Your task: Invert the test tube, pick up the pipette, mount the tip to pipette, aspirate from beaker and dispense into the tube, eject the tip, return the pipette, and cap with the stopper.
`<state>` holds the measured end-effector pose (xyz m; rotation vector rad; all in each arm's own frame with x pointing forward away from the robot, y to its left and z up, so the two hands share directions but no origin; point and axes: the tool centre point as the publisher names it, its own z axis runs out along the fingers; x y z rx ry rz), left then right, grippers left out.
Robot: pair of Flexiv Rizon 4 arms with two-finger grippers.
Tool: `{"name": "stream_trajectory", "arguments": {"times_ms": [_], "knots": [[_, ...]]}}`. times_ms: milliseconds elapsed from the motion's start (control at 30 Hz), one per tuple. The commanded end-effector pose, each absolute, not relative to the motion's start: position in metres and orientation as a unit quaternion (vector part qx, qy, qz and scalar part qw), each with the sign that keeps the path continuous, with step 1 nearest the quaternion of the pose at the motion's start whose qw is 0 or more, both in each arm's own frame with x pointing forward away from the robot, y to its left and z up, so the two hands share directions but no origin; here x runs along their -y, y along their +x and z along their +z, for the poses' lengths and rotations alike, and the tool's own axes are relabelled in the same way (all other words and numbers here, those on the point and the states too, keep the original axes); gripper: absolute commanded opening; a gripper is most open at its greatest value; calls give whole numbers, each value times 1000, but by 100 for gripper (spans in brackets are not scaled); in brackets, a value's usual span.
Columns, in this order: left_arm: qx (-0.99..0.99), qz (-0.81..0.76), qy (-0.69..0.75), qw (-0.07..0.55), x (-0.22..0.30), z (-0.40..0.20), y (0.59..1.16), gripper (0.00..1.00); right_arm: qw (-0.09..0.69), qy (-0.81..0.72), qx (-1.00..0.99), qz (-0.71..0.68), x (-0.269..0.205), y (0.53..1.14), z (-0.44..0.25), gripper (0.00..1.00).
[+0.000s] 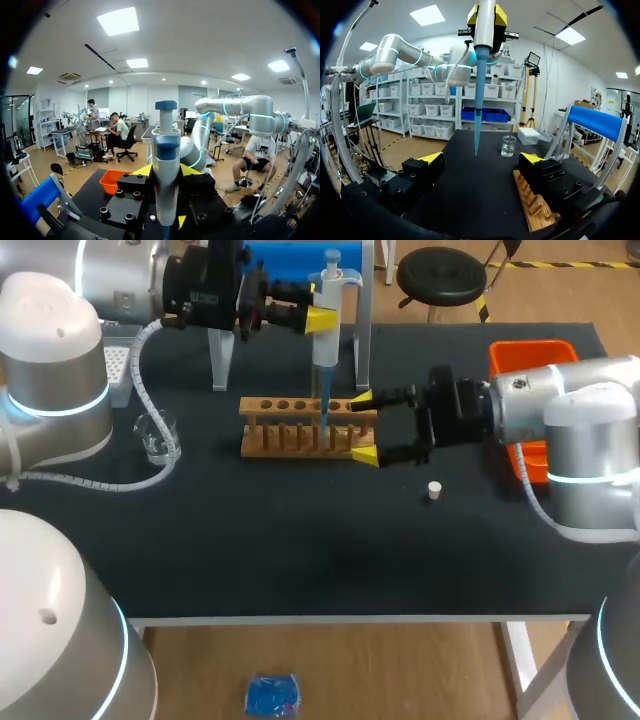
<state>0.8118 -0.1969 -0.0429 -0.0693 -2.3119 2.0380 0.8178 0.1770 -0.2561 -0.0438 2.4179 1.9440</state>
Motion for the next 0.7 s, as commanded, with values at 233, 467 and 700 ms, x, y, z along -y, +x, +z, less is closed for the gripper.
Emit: {"name": "stream_trajectory", "arguments": {"times_ms": [233, 467, 700], "knots": [[749, 662, -22, 28, 197, -43, 811, 0, 11, 3, -800, 600, -173, 819, -260, 100], [749, 662, -22, 28, 197, -43, 811, 0, 11, 3, -800, 600, -173, 819, -260, 100], [749, 662, -22, 28, 197, -43, 811, 0, 11, 3, -800, 600, -173, 819, -260, 100]]}}
